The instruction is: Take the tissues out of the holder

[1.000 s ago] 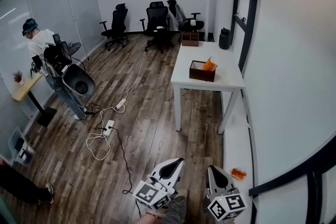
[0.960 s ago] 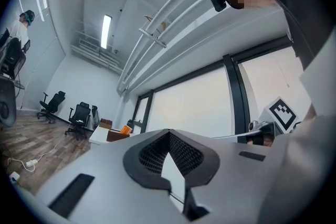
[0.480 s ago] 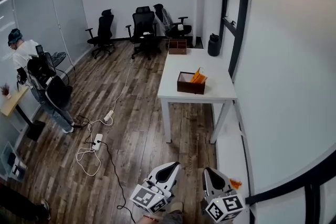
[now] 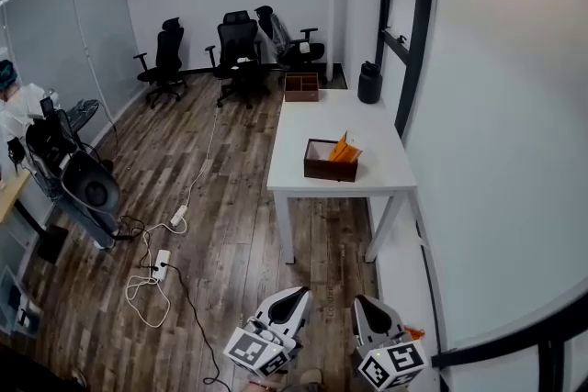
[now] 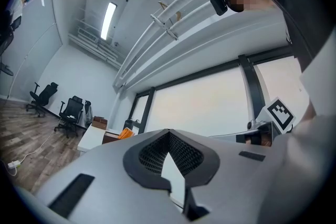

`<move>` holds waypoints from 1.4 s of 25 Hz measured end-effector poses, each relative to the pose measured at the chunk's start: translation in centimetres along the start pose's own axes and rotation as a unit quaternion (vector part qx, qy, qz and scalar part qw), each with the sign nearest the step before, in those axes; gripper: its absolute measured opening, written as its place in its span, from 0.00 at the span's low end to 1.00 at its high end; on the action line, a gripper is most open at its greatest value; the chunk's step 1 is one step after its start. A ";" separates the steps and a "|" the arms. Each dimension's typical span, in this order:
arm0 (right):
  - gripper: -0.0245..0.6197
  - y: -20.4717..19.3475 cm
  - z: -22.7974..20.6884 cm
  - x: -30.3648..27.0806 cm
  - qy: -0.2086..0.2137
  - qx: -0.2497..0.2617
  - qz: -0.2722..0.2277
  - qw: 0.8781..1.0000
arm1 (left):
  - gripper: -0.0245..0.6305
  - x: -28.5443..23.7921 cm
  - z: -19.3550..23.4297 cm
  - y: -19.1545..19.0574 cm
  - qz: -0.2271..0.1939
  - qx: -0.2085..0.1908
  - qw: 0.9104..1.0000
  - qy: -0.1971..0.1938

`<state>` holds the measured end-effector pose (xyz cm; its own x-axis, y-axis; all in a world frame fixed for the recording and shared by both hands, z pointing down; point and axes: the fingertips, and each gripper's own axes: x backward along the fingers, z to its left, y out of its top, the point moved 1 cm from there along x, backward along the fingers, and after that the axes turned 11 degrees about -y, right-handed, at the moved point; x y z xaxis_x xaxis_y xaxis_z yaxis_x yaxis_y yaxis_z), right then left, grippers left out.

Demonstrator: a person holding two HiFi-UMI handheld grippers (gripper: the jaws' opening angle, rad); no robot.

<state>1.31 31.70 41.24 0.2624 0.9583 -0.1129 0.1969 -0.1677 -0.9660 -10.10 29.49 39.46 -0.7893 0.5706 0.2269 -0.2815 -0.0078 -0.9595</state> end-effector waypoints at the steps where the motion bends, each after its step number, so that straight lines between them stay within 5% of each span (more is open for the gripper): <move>1: 0.05 0.0 0.1 -0.7 0.001 0.002 0.000 1.000 | 0.04 -0.1 0.6 -0.1 0.002 0.002 1.000 0.001; 21: 0.05 -0.2 -1.3 -11.2 0.002 0.001 0.012 1.000 | 0.04 -2.5 10.0 -0.7 -0.008 0.001 1.000 0.029; 35: 0.05 3.2 -6.5 -22.7 0.011 0.011 -0.004 1.000 | 0.04 -14.5 17.3 -1.6 0.004 -0.006 1.000 0.014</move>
<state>2.12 7.95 42.19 0.2813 0.9544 -0.0996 0.1789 -0.1542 -0.9717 -7.66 7.00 40.57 -0.7763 0.5931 0.2137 -0.2677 -0.0032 -0.9635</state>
